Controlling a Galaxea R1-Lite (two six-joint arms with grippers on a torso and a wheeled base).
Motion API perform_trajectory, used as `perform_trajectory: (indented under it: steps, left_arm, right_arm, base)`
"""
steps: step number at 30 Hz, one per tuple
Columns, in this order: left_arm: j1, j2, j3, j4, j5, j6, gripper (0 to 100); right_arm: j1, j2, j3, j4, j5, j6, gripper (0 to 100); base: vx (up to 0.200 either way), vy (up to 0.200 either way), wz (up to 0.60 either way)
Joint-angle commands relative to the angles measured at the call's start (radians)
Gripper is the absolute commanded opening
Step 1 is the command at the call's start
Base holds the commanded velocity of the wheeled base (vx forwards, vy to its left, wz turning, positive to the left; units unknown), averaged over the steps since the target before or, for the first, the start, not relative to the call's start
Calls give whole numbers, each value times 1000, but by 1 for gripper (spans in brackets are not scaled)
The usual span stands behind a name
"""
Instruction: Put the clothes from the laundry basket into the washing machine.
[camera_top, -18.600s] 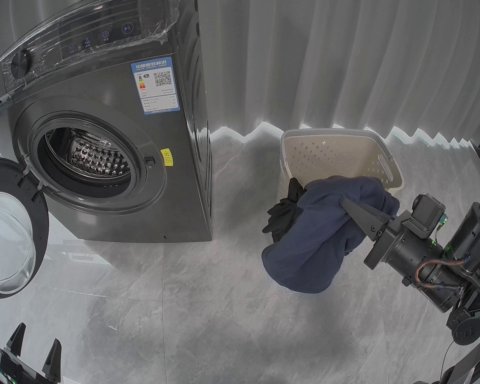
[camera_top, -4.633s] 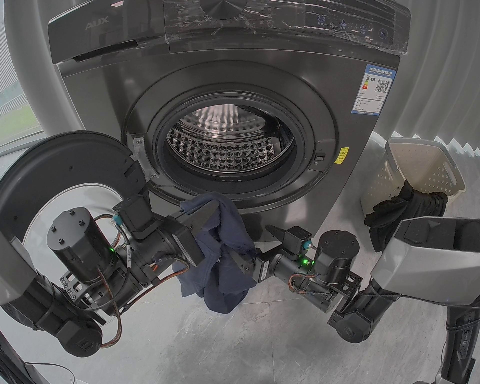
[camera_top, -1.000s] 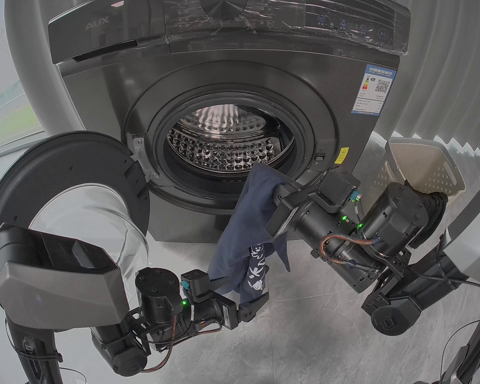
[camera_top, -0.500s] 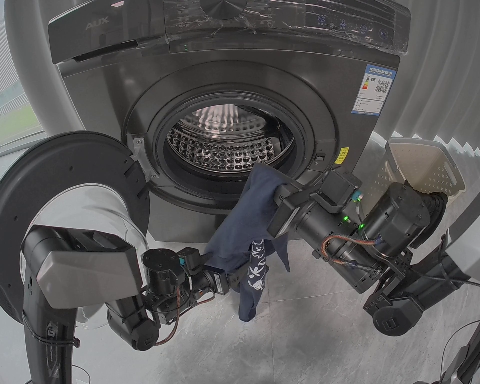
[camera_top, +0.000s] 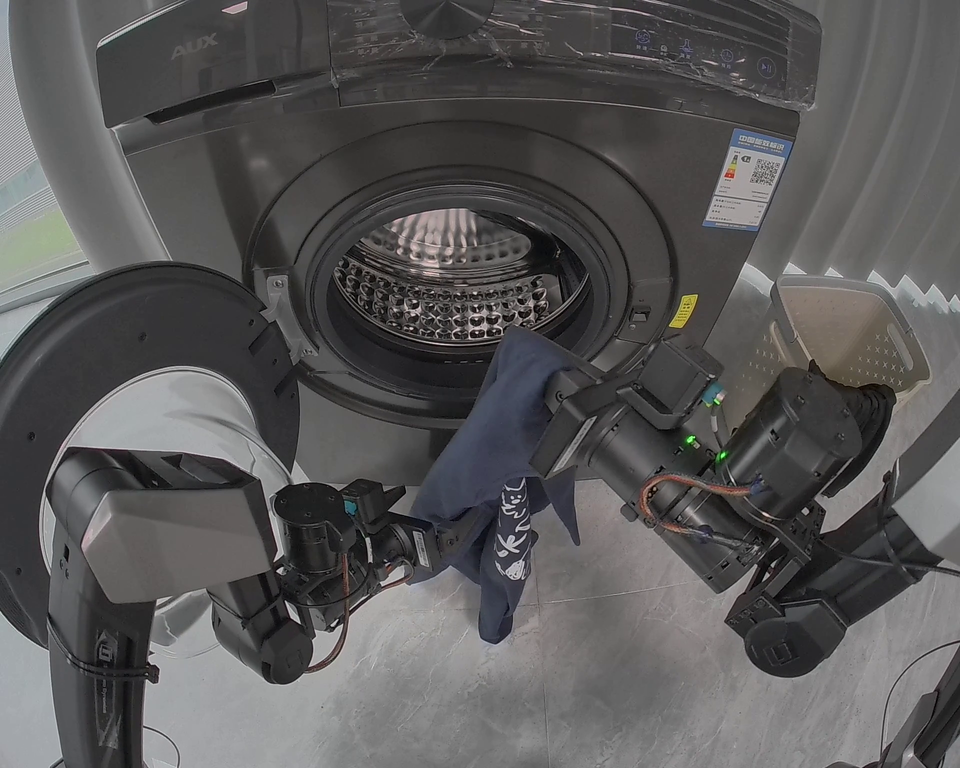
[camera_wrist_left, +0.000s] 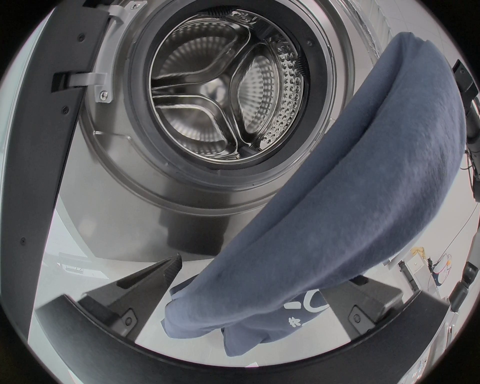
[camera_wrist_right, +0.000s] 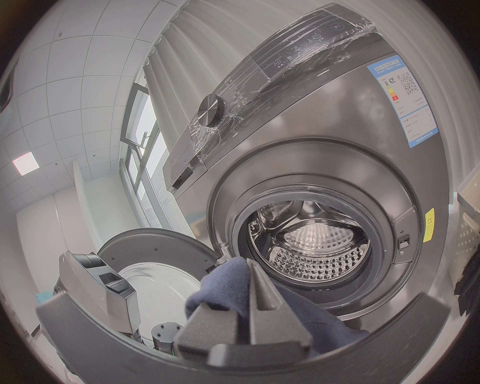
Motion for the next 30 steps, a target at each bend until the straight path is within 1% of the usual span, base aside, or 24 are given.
perform_trajectory:
  steps: [1,5,10,14,18,19,20,21,22,30]
  left_arm:
    - [-4,1,-16,-6,3,0,100]
    - [-10,-6,-16,-6,21,0,100]
    - [2,-20,-13,-6,67,0,100]
    - [-12,-88,21,-6,63,-2,100]
    - [-68,-140,61,-4,61,0,100]
    - [-68,-140,61,-4,61,0,100]
    - [-91,-155,84,-4,61,0,100]
    - [-91,-155,84,-4,61,0,100]
    - [-114,-163,110,-4,61,0,100]
    - [-182,-191,164,-6,58,-6,100]
  right_arm:
    - [0,-1,0,-1,-3,0,0]
    - [-1,1,-1,1,-3,0,0]
    - [-1,7,-6,2,-3,0,0]
    - [-13,19,-20,6,-3,-2,0]
    - [-21,49,-56,7,-3,-3,0]
    - [-21,49,-56,7,-3,-3,0]
    - [-21,56,-72,9,-3,-3,0]
    - [-21,56,-72,9,-3,-3,0]
    - [-21,56,-90,10,-3,-3,0]
    - [-21,58,-129,19,-3,-6,0]
  base:
    - [0,0,0]
    - [0,0,0]
    - [0,0,0]
    - [0,0,0]
    - [0,0,0]
    - [0,0,0]
    - [0,0,0]
    - [0,0,0]
    - [0,0,0]
    - [0,0,0]
